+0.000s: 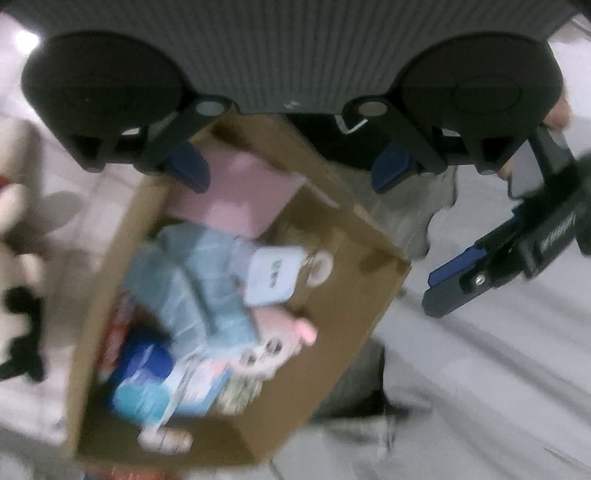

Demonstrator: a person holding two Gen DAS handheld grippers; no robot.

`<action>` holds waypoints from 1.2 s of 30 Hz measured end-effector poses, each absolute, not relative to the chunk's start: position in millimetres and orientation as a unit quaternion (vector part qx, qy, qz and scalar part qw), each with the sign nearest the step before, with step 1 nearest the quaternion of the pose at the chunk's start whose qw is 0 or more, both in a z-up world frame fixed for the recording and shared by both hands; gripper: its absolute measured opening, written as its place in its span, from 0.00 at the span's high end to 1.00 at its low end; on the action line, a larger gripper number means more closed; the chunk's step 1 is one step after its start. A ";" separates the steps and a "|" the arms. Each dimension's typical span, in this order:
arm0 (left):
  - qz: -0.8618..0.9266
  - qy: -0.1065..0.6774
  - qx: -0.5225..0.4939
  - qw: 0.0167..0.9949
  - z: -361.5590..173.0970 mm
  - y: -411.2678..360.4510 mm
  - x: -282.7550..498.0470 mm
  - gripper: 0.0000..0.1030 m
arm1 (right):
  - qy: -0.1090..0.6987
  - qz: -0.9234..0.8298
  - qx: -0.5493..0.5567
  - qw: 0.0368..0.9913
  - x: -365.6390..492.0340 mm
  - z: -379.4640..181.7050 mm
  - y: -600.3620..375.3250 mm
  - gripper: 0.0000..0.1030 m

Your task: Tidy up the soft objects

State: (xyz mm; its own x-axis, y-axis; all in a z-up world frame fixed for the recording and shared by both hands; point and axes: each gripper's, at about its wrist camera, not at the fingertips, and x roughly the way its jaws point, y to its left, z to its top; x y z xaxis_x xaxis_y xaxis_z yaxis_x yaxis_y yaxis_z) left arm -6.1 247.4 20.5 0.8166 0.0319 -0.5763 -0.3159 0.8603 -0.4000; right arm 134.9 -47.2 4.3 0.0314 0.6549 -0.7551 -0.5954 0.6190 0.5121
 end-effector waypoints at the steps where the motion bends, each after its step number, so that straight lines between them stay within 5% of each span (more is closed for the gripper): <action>1: 0.090 0.289 -0.242 0.922 22.7 242.5 -6.9 0.17 | 0.520 0.436 0.032 0.734 127.7 7.2 -59.5 0.07; 10: 0.052 0.292 -0.163 0.941 50.4 188.6 -30.1 0.01 | 0.354 0.372 0.035 0.857 56.2 27.9 -135.6 0.01; 19: 0.077 0.326 -0.107 0.936 56.5 160.4 -47.3 0.00 | 0.196 0.254 -0.034 0.946 1.2 44.1 -157.2 0.01; 26: 0.120 0.327 -0.019 0.937 49.4 139.2 -54.4 0.00 | 0.183 0.208 -0.058 0.959 -3.2 46.4 -151.8 0.01; 36: 0.120 0.317 -0.012 0.941 27.3 147.2 -54.0 0.00 | 0.285 0.219 0.022 0.933 8.4 28.0 -137.2 0.01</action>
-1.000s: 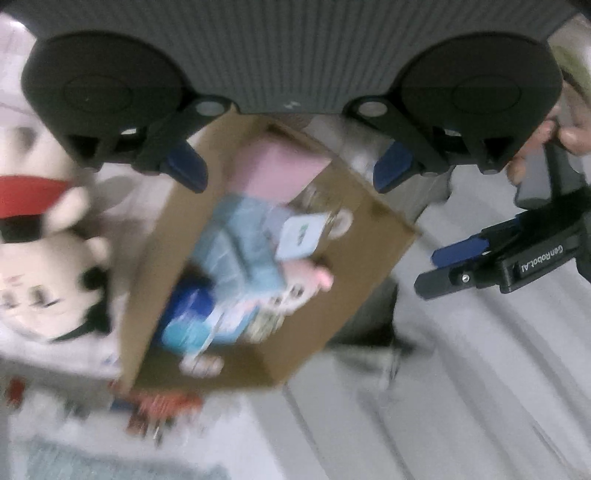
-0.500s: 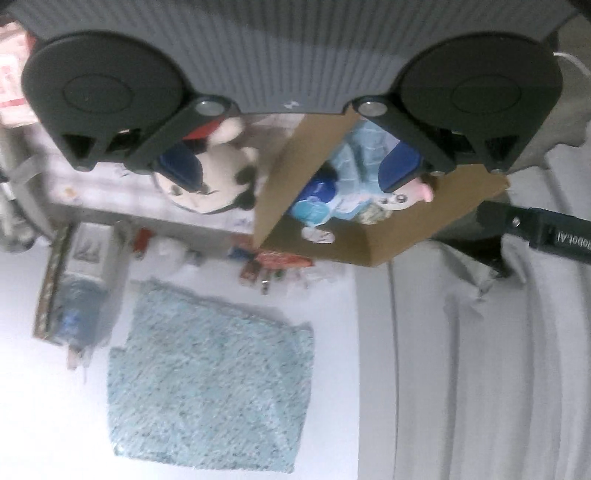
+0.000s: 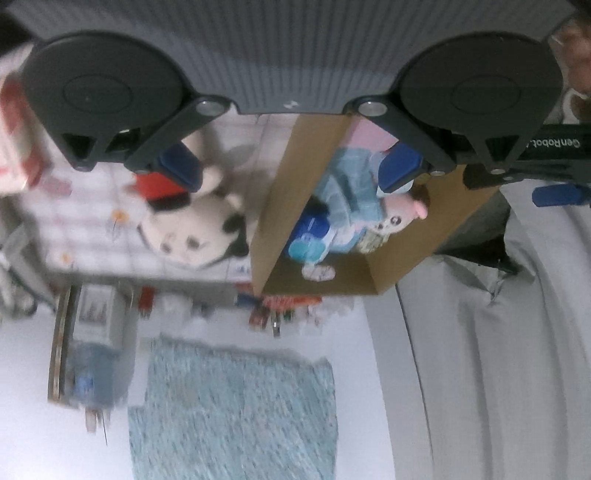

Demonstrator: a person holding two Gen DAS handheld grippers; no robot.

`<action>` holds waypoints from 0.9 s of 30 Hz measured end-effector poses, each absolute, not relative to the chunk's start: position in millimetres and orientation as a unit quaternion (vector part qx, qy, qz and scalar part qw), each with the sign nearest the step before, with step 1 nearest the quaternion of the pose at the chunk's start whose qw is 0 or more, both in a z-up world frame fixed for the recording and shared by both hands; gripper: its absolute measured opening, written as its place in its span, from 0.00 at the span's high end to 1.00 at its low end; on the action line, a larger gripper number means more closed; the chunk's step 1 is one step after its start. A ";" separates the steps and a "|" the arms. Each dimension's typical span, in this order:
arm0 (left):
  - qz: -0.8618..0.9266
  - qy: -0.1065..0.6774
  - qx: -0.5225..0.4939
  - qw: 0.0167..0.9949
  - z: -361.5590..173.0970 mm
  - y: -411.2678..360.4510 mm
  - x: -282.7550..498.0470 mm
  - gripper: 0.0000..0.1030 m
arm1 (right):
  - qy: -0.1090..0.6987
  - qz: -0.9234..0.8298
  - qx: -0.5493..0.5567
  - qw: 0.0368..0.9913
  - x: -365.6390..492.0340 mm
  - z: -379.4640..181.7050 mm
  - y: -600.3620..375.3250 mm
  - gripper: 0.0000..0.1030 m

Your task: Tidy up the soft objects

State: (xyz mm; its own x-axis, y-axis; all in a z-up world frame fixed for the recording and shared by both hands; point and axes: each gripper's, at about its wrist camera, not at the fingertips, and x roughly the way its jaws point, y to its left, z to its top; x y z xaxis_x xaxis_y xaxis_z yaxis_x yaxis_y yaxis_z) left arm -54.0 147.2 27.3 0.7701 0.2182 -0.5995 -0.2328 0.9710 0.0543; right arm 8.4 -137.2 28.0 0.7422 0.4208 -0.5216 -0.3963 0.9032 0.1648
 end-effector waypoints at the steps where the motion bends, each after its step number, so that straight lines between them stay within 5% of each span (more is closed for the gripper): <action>1: 0.120 0.321 -0.015 0.939 25.0 150.0 -52.0 0.00 | 0.293 0.218 0.025 0.931 8.3 26.0 -134.8 0.01; 27: 0.144 0.413 0.007 0.899 5.8 195.2 -37.9 0.00 | 0.406 0.209 0.011 0.890 24.1 -30.6 -60.7 0.01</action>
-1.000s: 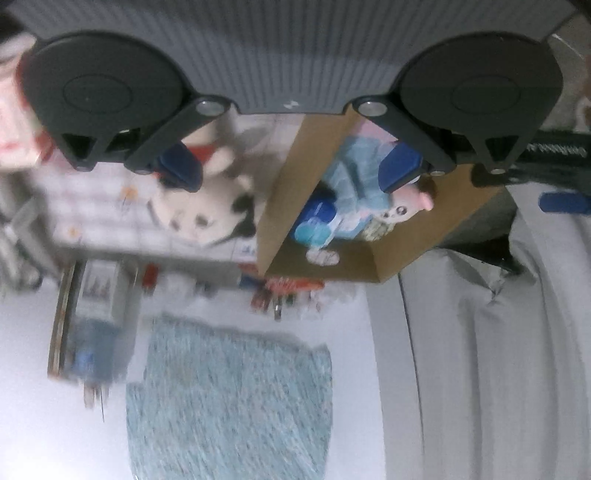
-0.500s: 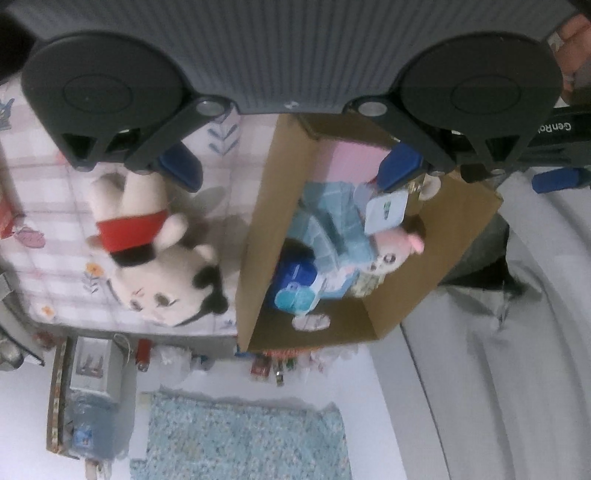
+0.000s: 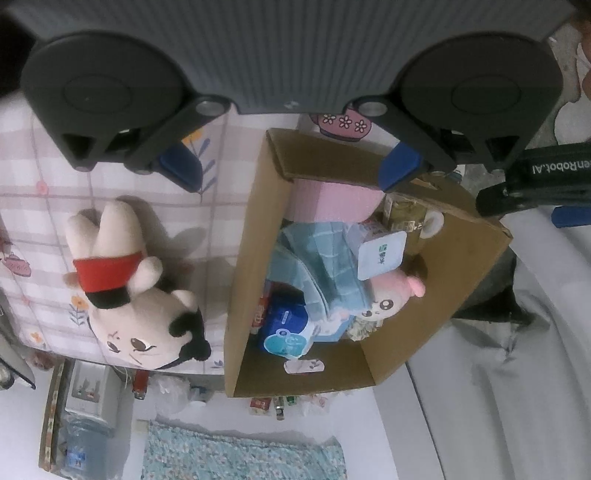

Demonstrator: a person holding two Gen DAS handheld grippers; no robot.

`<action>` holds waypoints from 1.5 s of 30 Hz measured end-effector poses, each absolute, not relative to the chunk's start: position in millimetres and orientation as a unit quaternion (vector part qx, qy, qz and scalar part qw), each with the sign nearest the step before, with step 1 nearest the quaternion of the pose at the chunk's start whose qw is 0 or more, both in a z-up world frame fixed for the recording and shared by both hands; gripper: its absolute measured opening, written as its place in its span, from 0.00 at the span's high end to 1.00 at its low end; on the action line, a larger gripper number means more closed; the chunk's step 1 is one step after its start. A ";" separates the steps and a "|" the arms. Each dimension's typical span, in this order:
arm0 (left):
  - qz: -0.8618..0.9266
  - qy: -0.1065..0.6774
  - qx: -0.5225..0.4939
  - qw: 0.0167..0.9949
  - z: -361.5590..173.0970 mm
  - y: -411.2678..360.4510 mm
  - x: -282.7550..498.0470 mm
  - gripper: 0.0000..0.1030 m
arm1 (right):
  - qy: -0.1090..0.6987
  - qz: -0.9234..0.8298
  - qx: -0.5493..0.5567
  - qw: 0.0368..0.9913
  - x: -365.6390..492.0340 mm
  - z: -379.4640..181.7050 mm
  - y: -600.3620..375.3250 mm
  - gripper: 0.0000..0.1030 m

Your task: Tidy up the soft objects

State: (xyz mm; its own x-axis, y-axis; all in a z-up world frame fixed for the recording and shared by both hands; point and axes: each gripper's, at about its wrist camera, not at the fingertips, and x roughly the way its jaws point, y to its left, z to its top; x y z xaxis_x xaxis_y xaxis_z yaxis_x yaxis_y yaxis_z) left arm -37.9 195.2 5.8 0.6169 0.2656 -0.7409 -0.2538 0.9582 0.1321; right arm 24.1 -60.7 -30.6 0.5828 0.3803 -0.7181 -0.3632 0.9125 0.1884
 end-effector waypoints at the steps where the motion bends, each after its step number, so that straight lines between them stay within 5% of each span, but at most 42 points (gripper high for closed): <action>1: 0.147 0.413 0.008 0.899 6.9 194.6 -37.7 0.00 | 0.405 0.209 0.012 0.890 23.5 -30.5 -60.1 0.01; 45: 0.147 0.440 0.037 0.885 2.3 193.6 -32.9 0.00 | 0.463 0.222 0.089 0.854 31.6 -39.4 -66.2 0.01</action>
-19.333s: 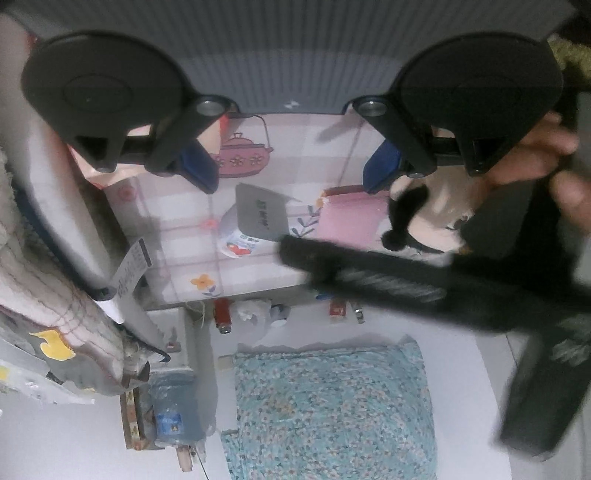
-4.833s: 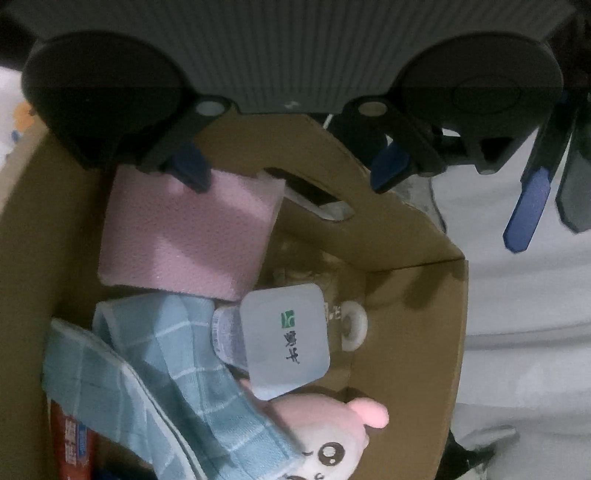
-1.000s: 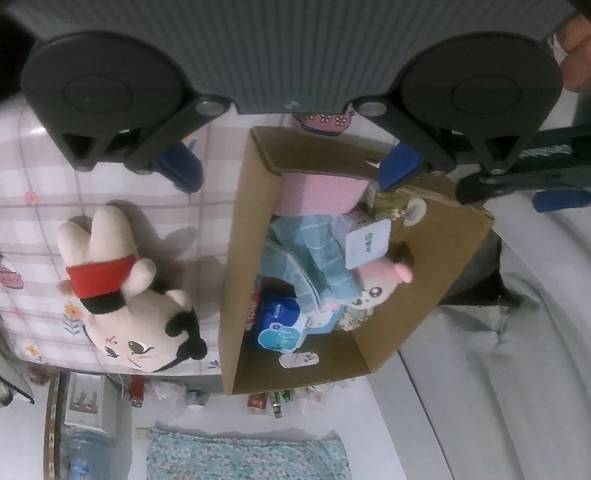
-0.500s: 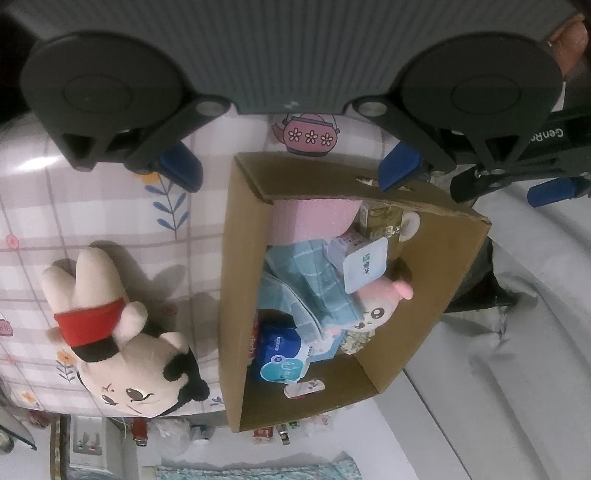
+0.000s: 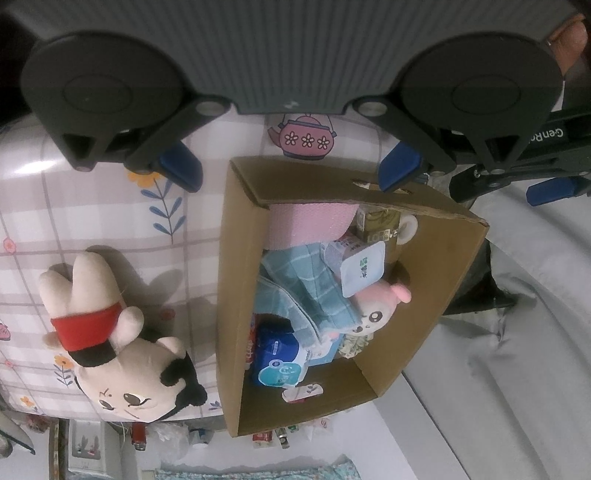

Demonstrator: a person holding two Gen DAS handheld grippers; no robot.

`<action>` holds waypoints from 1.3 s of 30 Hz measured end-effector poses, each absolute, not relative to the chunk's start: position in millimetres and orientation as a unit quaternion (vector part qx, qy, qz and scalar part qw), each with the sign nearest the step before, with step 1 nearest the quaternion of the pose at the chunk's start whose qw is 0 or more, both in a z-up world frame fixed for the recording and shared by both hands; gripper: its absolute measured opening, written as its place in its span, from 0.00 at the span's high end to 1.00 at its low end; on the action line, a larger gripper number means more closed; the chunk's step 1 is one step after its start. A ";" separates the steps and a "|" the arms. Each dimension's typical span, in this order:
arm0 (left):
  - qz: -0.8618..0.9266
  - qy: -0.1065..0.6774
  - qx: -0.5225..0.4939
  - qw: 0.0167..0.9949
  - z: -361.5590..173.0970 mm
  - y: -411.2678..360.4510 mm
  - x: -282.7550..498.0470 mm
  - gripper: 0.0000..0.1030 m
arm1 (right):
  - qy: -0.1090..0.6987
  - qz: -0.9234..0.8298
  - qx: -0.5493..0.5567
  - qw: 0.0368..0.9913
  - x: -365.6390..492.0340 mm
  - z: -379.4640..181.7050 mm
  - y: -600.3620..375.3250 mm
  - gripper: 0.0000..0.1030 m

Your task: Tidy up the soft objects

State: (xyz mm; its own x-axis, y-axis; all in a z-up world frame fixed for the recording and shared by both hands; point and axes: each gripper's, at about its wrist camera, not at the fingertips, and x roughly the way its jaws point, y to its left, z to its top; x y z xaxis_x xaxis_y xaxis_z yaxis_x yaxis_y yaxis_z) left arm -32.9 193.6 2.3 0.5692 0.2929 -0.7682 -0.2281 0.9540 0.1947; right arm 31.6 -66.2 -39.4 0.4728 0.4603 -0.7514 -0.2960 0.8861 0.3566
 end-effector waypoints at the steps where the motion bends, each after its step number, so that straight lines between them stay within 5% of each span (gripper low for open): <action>1: 0.147 0.441 0.037 0.885 2.0 193.2 -32.7 0.00 | 0.464 0.221 0.090 0.853 31.7 -39.8 -66.3 0.01; 39: 0.153 0.445 0.042 0.881 -0.4 189.8 -30.0 0.00 | 0.470 0.216 0.101 0.850 32.4 -44.4 -68.2 0.01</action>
